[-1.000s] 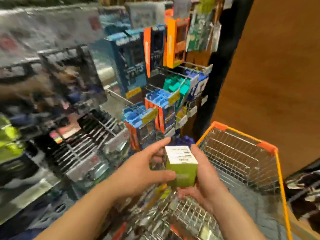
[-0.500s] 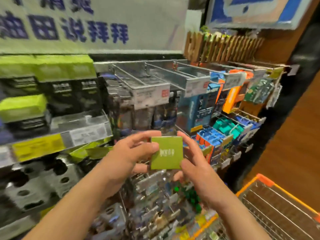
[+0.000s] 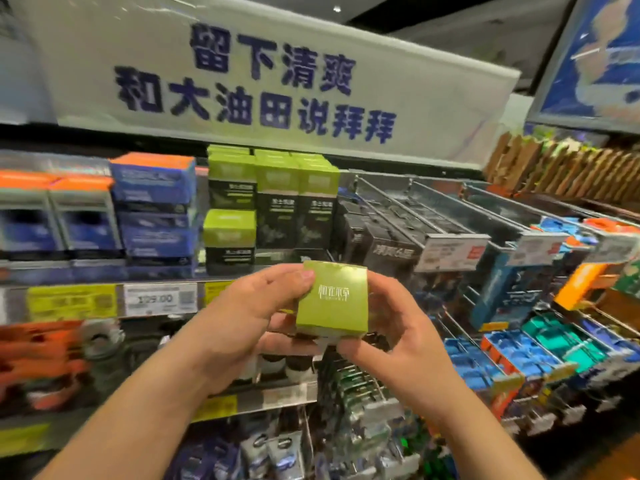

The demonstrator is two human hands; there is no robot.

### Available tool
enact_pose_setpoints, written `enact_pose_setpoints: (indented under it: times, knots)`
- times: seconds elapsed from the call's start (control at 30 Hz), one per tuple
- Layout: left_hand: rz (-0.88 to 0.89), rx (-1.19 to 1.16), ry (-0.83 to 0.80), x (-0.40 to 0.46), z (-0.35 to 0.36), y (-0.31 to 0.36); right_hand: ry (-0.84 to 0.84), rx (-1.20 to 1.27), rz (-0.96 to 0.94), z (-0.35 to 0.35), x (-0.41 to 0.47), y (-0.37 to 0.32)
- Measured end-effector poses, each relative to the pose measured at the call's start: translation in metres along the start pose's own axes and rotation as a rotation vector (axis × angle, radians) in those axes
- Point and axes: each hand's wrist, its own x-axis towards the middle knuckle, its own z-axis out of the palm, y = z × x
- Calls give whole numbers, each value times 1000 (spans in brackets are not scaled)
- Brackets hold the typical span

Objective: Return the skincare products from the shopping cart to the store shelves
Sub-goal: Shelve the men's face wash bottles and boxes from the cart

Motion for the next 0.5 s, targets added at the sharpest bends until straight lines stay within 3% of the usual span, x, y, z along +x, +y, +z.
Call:
enact_pose_setpoints:
  times: [0.27, 0.5]
  knots:
    - [-41, -214, 110, -20, -42, 14, 38, 215, 126, 47, 46, -26]
    - [44, -178, 79, -30, -63, 15, 39, 349, 209, 70, 67, -33]
